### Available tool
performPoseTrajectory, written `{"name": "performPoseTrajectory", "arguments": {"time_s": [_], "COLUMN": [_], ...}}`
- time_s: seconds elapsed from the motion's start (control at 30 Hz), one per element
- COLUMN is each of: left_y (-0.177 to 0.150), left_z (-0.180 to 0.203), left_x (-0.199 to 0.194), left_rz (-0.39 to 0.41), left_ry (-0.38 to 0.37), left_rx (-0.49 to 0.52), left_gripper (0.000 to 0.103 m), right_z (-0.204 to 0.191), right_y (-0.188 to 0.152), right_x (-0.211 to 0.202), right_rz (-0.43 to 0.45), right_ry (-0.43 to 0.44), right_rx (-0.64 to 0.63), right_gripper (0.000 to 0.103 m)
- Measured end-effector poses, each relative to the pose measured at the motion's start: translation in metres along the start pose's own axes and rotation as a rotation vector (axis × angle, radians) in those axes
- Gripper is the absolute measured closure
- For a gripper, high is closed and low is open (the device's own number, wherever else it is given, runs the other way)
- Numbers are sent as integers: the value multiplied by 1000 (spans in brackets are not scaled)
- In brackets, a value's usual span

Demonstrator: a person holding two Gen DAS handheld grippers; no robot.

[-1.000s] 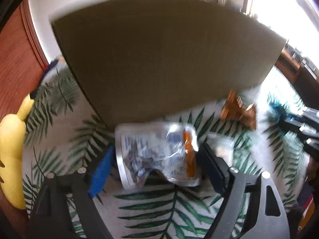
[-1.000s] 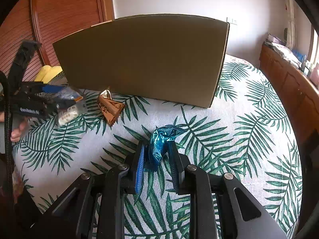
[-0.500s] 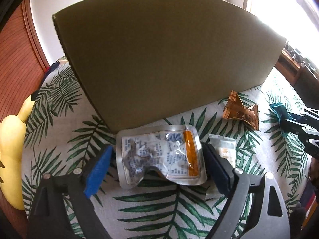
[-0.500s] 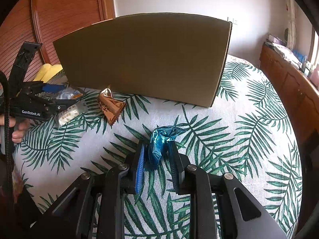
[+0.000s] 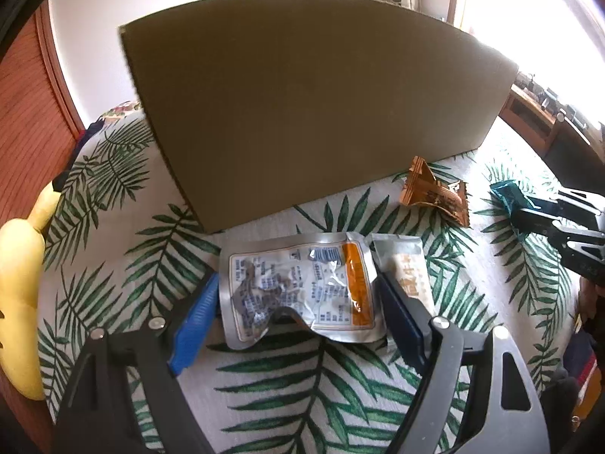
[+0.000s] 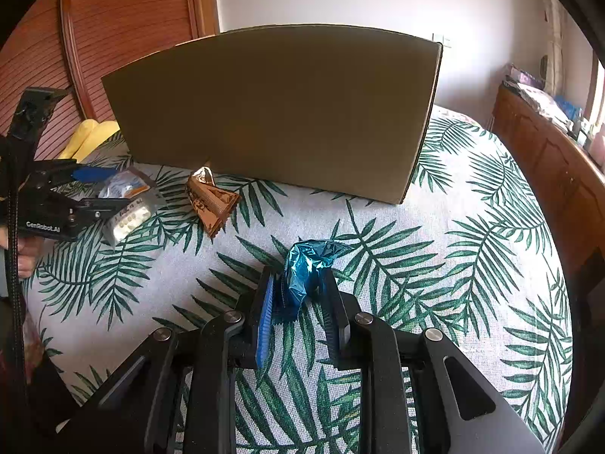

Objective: Organize snacks
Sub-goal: 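Lift the blue candy and the clear packet off the bed cover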

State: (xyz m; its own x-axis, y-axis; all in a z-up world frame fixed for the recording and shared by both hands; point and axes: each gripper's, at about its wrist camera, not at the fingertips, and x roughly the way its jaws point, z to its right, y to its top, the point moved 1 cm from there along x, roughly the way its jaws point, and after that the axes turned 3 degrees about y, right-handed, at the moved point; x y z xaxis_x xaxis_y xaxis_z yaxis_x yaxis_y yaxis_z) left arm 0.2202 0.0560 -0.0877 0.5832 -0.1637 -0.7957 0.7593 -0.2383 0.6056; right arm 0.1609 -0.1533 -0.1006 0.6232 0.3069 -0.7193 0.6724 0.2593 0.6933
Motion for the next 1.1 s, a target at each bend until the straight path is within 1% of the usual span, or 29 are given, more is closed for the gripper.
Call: {"name": "performPoseTrajectory", "arguments": {"time_s": [0.2, 0.37, 0.43, 0.57, 0.77, 1.0, 1.1], "left_y": [-1, 2, 2, 4, 10, 20, 24], "left_z": [-12, -9, -4, 1, 15, 29, 31], "left_x": [-17, -38, -45, -59, -82, -107, -112], "left_rz": [59, 114, 130, 160, 204, 259, 279], "left_ry": [-18, -18, -24, -60, -86, -103, -101], "left_rx": [-57, -59, -59, -71, -53, -37, -29], "left_gripper": [21, 21, 21, 21, 21, 21, 21], "right_z": [0, 0, 0, 4, 5, 6, 5], "right_y": [0, 0, 0, -2, -3, -4, -4], "right_x": [0, 0, -3, -11, -21, -29, -32], "right_rz": [-1, 3, 21, 67, 131, 170, 180], "right_ry": [0, 0, 0, 13, 3, -6, -10], "right_rx": [-1, -2, 4, 17, 11, 7, 4], "right_gripper": [81, 82, 82, 82, 82, 82, 82]}}
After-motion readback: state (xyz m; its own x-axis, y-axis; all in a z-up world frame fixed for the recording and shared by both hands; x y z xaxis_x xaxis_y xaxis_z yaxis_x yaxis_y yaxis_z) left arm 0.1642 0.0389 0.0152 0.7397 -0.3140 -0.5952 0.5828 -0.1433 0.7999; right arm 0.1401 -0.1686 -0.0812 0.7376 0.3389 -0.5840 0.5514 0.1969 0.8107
